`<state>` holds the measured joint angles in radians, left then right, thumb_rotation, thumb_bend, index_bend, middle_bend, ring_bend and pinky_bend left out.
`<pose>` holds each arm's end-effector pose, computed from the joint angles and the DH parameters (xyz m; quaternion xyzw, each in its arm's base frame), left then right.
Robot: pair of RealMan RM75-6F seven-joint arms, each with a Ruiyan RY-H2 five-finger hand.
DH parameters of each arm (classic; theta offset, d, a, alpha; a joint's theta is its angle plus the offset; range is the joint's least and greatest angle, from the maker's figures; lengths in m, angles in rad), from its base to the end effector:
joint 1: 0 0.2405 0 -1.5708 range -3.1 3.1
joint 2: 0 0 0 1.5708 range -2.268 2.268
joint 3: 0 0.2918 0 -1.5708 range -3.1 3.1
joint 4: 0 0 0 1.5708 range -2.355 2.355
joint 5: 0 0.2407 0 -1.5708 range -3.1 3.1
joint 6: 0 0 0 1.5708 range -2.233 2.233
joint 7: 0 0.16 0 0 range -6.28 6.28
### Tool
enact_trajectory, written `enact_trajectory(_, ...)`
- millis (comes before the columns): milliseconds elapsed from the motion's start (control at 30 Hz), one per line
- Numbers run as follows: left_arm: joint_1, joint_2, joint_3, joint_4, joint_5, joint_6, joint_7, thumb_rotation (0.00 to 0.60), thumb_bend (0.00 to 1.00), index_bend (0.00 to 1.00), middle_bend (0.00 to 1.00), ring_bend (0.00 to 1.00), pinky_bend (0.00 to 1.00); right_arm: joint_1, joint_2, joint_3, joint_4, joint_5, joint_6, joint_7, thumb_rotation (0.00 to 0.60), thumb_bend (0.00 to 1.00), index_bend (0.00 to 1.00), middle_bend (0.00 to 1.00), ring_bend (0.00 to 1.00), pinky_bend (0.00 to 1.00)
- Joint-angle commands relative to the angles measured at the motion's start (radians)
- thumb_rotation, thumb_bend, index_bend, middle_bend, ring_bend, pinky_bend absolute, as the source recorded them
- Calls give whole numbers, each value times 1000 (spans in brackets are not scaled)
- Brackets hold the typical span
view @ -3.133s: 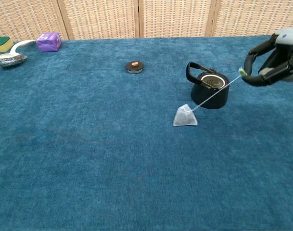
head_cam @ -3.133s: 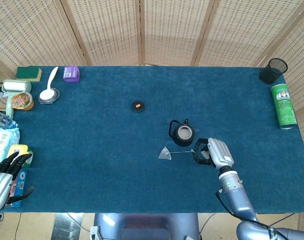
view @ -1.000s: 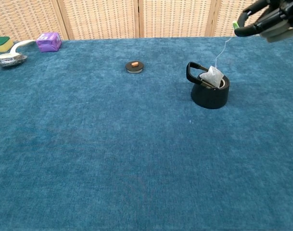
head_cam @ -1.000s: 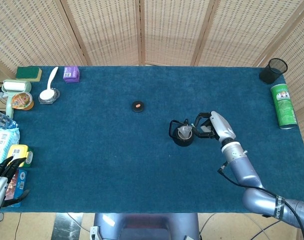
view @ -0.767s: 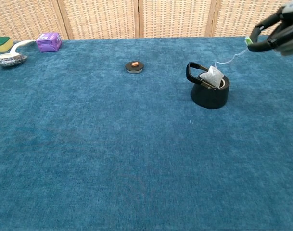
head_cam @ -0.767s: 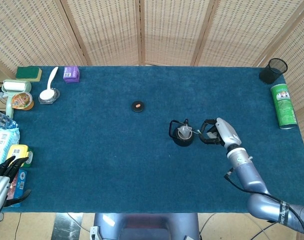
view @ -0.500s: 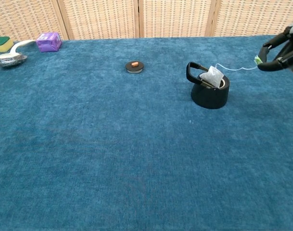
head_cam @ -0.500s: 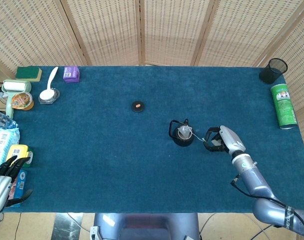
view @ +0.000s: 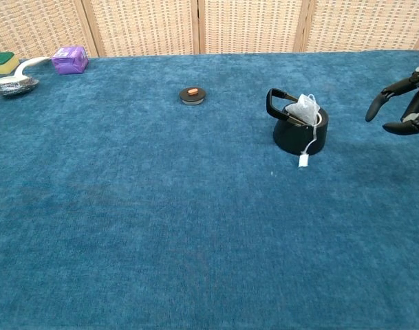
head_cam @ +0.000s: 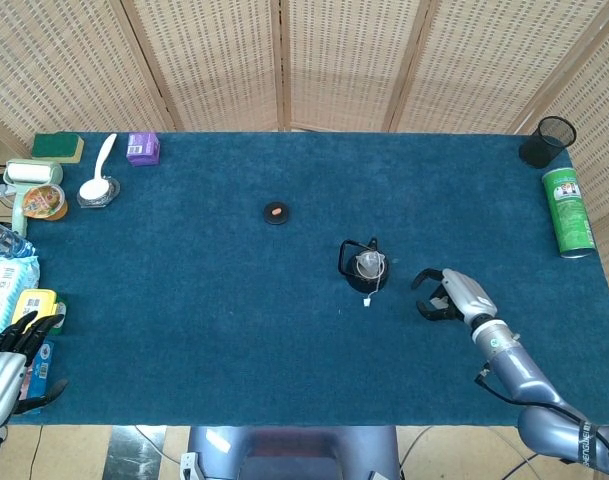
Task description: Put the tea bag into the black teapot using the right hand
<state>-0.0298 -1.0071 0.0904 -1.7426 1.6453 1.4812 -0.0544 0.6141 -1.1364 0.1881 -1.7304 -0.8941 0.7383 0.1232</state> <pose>-0.3360 0.1458 0.1449 -0.6321 -0.4402 -0.3728 0.5174 -0.2545 -0.3639 0.0561 0.5851 -0.6368 0.3395 0.3700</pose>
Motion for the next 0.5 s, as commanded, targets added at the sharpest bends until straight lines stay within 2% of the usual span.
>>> enact_trajectory(33,-1,1,0,-1,-1,-2,1,600,274,84,136,0,101,1,10,-4,1,-17,-17,9,600,496,278,1000,1000,1000)
enact_trajectory(233,-4,4,-2,-5,-2,-5,7,600,275,84,135,0,100,42,88,14,-23,-64,-147,53,600,526,180,1000,1000,1000)
enact_trajectory(400,-2,6,-1,-7,-7,-5,10,600,274,84,135,0,101,112,152,34,-25,-56,-285,80,600,579,110,1000,1000,1000)
enact_trajectory(500,0,6,-1,-7,-11,-5,11,600,274,83,135,0,101,147,167,38,-16,-43,-329,84,600,605,88,1000,1000,1000)
